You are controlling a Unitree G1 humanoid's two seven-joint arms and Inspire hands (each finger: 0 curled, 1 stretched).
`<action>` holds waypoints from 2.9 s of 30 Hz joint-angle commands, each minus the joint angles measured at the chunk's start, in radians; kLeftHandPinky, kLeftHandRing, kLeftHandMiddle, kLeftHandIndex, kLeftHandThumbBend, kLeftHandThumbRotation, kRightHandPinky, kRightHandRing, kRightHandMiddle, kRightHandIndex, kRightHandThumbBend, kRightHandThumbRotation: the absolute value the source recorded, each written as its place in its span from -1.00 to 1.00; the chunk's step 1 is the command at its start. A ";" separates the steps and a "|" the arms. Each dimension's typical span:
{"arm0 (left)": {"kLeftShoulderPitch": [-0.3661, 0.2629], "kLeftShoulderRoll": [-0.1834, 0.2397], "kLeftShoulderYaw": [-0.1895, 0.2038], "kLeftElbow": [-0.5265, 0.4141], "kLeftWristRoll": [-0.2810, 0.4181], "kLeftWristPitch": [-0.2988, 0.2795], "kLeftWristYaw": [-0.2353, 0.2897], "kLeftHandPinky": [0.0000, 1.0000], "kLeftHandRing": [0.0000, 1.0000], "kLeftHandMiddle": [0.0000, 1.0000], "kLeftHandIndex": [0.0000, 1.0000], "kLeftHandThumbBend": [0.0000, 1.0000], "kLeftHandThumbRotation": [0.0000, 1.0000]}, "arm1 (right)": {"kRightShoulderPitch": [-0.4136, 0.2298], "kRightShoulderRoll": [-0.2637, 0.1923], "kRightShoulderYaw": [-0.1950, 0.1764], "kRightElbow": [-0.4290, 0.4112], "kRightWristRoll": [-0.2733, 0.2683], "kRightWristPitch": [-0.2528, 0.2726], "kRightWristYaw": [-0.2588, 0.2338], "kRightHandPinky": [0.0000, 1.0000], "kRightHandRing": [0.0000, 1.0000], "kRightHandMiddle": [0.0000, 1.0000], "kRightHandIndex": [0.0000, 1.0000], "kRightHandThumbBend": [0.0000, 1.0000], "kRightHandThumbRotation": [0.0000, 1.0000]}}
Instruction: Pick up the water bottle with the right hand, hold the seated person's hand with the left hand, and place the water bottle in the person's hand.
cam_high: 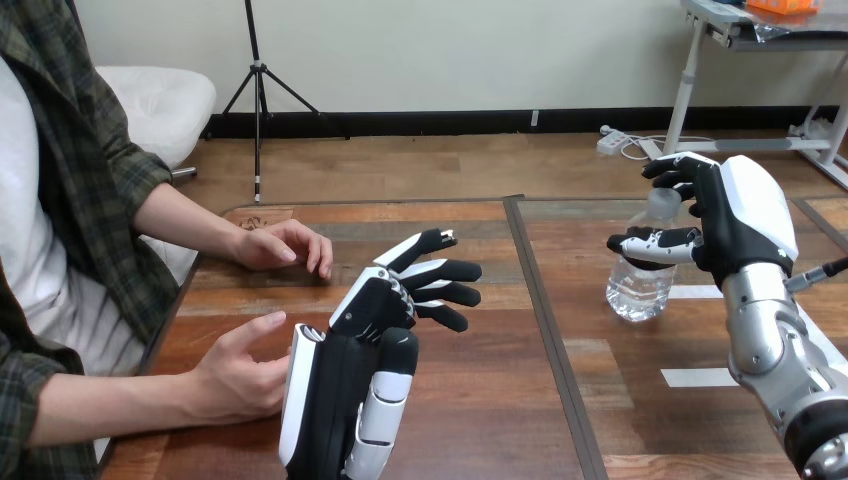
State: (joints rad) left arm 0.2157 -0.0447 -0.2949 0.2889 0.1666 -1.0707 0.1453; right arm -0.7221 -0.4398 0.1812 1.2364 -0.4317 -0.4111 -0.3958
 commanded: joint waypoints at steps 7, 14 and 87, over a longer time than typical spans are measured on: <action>-0.007 -0.045 0.009 0.015 0.010 -0.020 0.007 0.00 0.22 0.35 0.54 0.02 1.00 | 0.037 -0.013 -0.029 -0.085 0.039 -0.045 0.015 0.36 0.44 0.44 0.39 0.55 -1.00; -0.011 -0.045 0.005 0.019 0.004 -0.021 0.004 0.00 0.22 0.35 0.54 0.01 1.00 | 0.072 -0.022 -0.031 -0.123 0.044 -0.049 0.025 0.36 0.43 0.43 0.38 0.54 -1.00; -0.032 -0.046 0.013 0.030 0.003 -0.020 0.004 0.03 0.24 0.36 0.55 0.04 1.00 | 0.338 0.099 -0.210 -0.606 0.312 0.089 0.269 0.87 0.91 0.92 0.90 0.39 -1.00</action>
State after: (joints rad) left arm 0.2130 -0.0449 -0.2947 0.3103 0.1670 -1.0773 0.1451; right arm -0.3392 -0.3784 -0.0127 0.6250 -0.1447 -0.2844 -0.1367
